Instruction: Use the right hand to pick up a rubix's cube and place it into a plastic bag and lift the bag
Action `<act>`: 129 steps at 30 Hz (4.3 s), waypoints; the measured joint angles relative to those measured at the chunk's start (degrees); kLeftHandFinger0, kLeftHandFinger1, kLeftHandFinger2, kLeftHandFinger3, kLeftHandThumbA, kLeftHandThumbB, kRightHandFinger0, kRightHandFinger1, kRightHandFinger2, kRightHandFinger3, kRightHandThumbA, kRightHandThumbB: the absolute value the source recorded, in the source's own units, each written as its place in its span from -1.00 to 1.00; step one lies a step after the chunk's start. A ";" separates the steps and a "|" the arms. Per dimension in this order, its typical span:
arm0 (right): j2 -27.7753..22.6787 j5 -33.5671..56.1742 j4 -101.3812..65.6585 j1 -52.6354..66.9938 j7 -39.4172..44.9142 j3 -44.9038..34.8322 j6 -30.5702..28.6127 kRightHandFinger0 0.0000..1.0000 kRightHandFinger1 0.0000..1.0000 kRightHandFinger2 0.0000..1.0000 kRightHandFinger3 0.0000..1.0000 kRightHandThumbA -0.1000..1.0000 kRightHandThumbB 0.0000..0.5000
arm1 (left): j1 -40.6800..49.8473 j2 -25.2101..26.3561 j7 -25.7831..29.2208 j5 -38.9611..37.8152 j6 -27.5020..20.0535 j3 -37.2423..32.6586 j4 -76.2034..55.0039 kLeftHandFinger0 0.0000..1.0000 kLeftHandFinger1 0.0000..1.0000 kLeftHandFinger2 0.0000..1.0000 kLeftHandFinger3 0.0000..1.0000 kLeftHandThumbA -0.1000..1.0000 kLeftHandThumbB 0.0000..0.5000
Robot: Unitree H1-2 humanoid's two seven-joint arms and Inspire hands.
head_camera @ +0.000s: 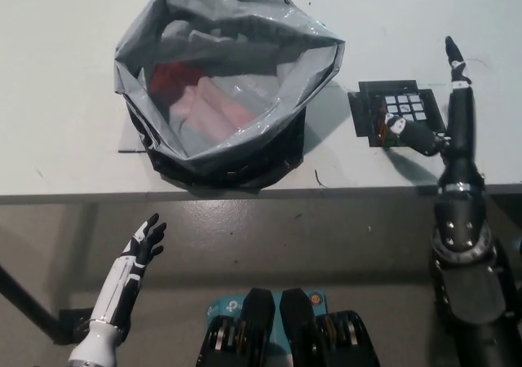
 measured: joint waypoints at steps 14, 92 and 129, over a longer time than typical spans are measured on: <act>-0.18 0.42 18.37 -6.56 -7.57 0.89 -0.42 1.00 1.00 1.00 1.00 0.84 0.57 | -0.05 0.01 0.00 0.03 -0.48 0.01 0.00 1.00 1.00 1.00 1.00 1.00 -0.08; -2.20 21.75 42.90 -19.07 -7.62 -7.99 -0.28 -1.00 -0.36 0.60 0.45 -1.00 -0.38 | -2.94 0.50 -0.04 -0.06 -1.07 1.30 -0.08 1.00 1.00 1.00 1.00 1.00 -0.27; 6.24 54.10 9.21 -19.49 1.15 -26.96 17.57 -1.00 -0.56 0.51 1.00 -1.00 -0.66 | -1.29 0.49 -0.02 -0.17 -1.04 2.27 -0.09 1.00 1.00 1.00 1.00 1.00 -0.42</act>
